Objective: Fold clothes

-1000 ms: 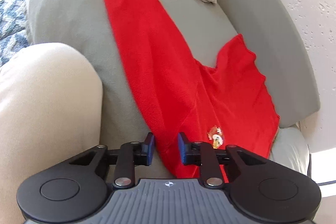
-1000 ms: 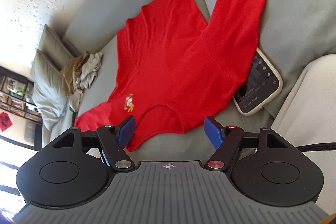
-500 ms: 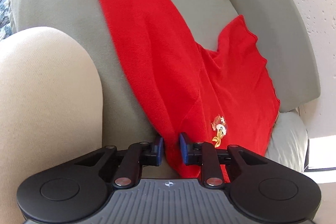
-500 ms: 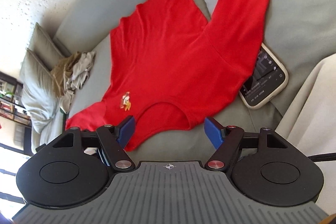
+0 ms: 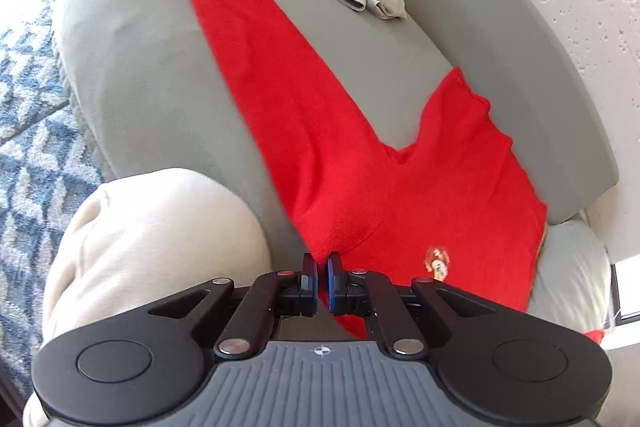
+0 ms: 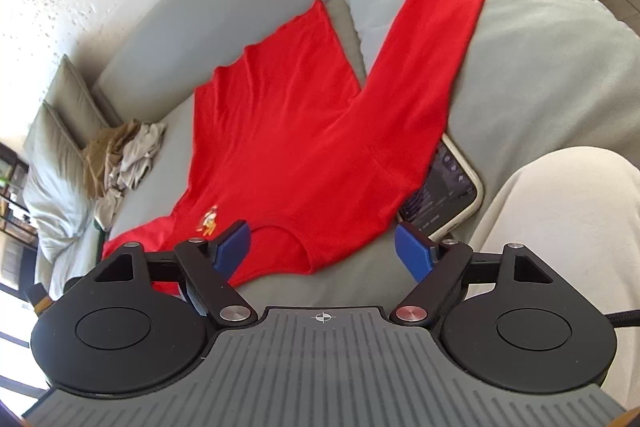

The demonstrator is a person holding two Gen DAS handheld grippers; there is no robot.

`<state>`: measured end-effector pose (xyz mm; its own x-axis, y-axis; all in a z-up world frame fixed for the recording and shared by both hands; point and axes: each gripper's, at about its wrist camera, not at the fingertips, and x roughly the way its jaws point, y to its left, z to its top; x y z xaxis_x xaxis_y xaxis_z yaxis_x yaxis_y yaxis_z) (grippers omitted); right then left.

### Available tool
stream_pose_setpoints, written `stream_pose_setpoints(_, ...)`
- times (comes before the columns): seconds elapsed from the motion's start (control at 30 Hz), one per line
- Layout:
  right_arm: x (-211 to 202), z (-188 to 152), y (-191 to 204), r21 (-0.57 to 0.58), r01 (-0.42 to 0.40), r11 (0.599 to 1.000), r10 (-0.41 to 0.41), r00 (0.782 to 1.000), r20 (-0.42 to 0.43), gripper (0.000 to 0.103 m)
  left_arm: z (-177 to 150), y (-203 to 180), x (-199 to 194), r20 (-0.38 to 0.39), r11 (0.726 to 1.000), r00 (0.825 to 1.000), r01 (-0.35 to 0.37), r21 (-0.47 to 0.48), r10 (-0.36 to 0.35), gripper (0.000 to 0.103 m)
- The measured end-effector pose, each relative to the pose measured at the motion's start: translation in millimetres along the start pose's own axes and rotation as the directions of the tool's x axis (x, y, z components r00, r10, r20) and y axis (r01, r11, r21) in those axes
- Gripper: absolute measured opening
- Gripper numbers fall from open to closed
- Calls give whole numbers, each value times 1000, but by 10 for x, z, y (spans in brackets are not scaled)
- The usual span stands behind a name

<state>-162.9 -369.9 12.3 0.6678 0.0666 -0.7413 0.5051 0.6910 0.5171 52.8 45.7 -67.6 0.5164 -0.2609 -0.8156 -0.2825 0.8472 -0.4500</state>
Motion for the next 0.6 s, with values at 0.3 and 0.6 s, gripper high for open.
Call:
stream_pose_setpoints(0.3, 446, 118, 60, -125, -51, 991, 44, 997, -60, 59, -377, -607, -387, 82, 925, 995, -80, 371, 53, 36)
stream_pose_setpoints(0.6, 1391, -33, 378, -288, 19, 957, -89, 968, -233, 35, -820, -1258, 563, -58, 680, 983, -77, 729, 174, 42)
